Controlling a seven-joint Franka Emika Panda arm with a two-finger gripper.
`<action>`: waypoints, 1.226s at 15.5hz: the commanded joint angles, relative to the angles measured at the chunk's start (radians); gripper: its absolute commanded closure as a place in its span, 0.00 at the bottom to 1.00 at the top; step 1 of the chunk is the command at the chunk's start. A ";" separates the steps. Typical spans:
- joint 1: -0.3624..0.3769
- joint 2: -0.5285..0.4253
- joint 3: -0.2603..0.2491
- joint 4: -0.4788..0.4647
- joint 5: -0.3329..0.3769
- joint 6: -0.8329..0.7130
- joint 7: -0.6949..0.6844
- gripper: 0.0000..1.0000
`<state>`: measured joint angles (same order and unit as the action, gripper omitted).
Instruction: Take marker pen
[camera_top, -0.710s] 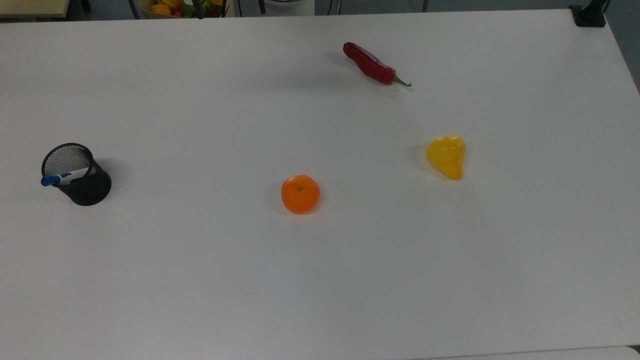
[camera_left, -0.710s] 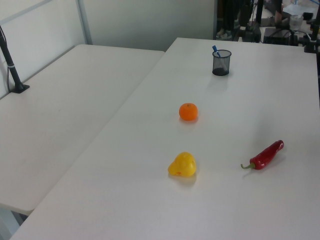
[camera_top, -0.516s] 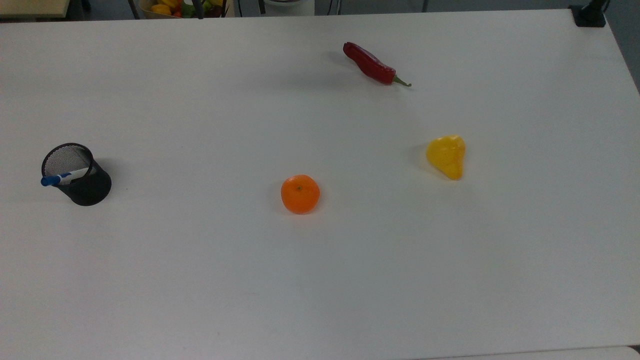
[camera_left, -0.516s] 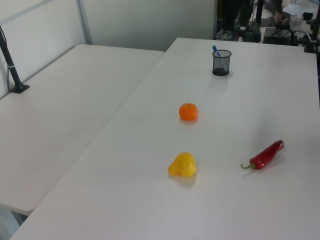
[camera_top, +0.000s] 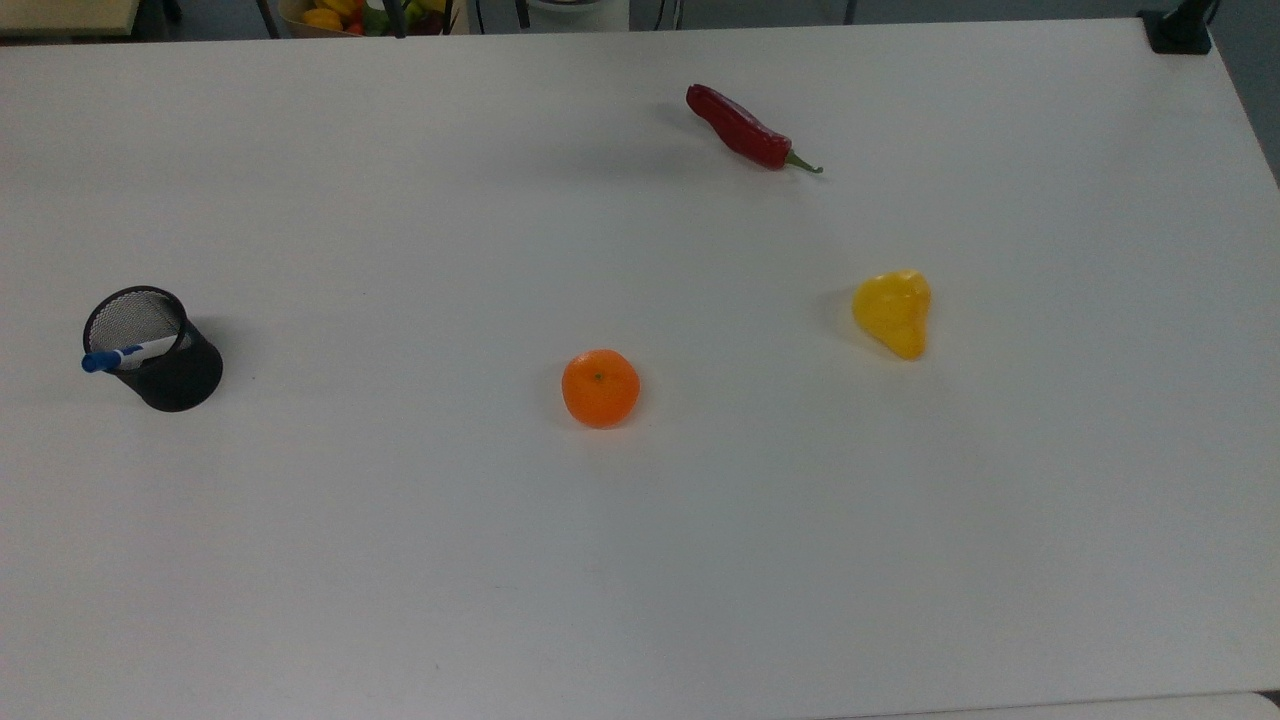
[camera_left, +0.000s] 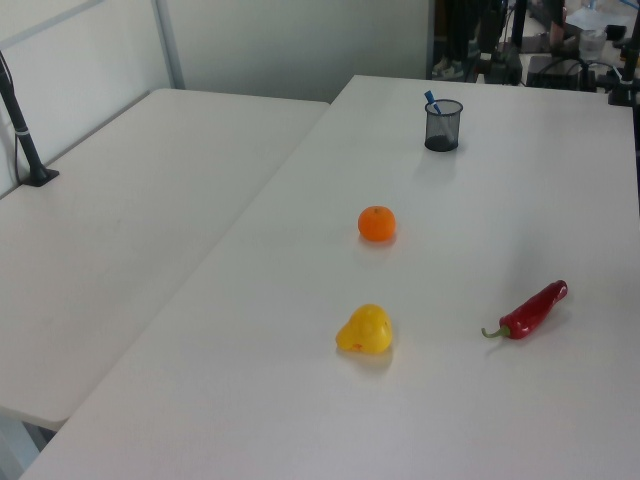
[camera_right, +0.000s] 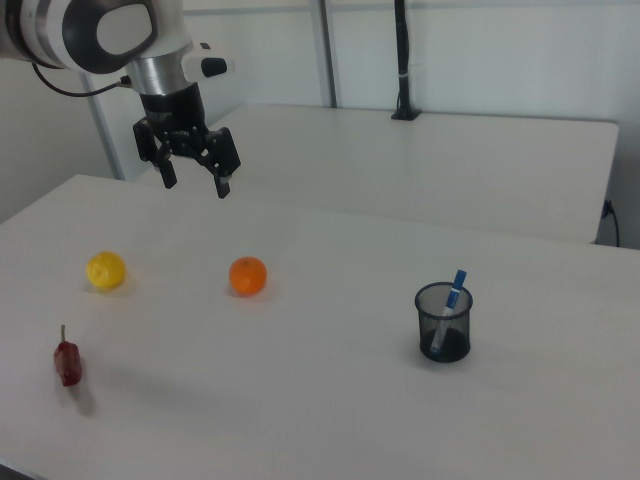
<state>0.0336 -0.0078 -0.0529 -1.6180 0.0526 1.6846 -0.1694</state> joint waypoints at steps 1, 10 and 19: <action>0.012 -0.023 -0.018 -0.028 -0.005 0.004 -0.029 0.00; -0.023 -0.006 -0.016 -0.029 -0.005 0.047 -0.032 0.00; -0.110 0.020 -0.018 -0.026 -0.026 0.219 -0.016 0.00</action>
<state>-0.0599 0.0087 -0.0648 -1.6299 0.0495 1.8391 -0.1757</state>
